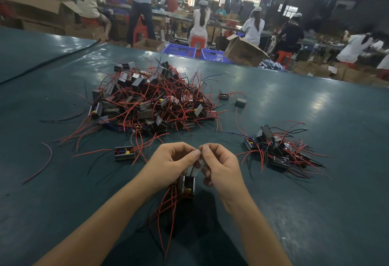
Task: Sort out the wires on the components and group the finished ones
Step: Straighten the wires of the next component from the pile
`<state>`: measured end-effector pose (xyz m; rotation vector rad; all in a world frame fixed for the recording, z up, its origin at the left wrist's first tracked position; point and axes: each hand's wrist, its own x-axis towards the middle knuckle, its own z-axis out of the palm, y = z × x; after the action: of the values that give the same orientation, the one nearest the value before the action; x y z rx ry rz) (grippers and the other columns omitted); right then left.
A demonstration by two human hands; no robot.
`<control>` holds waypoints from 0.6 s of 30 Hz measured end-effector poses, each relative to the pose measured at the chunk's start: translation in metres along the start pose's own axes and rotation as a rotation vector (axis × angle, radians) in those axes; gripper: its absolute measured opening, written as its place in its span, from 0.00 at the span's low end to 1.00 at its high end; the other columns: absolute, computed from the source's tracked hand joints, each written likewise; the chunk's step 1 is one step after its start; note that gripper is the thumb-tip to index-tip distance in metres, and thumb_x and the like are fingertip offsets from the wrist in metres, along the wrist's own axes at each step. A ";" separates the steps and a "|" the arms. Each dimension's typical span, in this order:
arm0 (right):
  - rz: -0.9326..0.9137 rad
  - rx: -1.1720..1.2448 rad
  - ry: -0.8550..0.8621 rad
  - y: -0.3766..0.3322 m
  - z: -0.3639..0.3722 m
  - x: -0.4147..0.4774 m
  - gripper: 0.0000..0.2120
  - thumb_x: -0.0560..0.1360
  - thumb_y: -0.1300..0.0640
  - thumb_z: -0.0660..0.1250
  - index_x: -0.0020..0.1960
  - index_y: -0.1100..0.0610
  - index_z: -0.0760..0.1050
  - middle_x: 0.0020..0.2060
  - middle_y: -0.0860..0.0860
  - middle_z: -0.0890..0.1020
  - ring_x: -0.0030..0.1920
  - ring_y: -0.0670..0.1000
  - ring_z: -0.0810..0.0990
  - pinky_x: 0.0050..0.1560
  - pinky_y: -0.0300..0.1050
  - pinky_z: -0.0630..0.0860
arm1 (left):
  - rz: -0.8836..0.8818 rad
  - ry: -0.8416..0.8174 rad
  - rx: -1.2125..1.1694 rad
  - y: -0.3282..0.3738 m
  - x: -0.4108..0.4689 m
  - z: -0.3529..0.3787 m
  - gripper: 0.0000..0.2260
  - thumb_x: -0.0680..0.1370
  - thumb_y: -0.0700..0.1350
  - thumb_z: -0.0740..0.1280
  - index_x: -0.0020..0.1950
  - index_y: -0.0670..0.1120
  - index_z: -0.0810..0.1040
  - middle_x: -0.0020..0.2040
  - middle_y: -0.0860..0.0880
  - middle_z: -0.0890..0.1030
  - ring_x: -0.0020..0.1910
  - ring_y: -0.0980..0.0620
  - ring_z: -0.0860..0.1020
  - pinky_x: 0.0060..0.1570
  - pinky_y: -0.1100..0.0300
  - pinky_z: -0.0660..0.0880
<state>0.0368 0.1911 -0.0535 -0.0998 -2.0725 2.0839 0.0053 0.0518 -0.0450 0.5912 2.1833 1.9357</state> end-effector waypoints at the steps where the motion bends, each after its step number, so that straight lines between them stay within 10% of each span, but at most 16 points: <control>1: -0.058 -0.092 0.057 0.002 -0.001 0.001 0.06 0.79 0.58 0.66 0.43 0.54 0.78 0.28 0.42 0.79 0.27 0.39 0.74 0.28 0.31 0.69 | 0.008 0.025 0.041 0.000 -0.001 0.000 0.06 0.79 0.41 0.67 0.44 0.43 0.82 0.32 0.55 0.82 0.29 0.64 0.77 0.33 0.73 0.71; 18: -0.176 -0.217 0.010 -0.002 -0.005 0.000 0.07 0.76 0.62 0.69 0.40 0.56 0.81 0.33 0.50 0.84 0.38 0.55 0.82 0.43 0.49 0.80 | 0.149 0.058 0.371 -0.001 -0.005 0.001 0.09 0.78 0.43 0.69 0.37 0.50 0.82 0.32 0.55 0.82 0.32 0.58 0.80 0.35 0.67 0.74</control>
<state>0.0377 0.1964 -0.0520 0.0395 -2.2073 1.7513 0.0099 0.0503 -0.0471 0.7804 2.6278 1.6336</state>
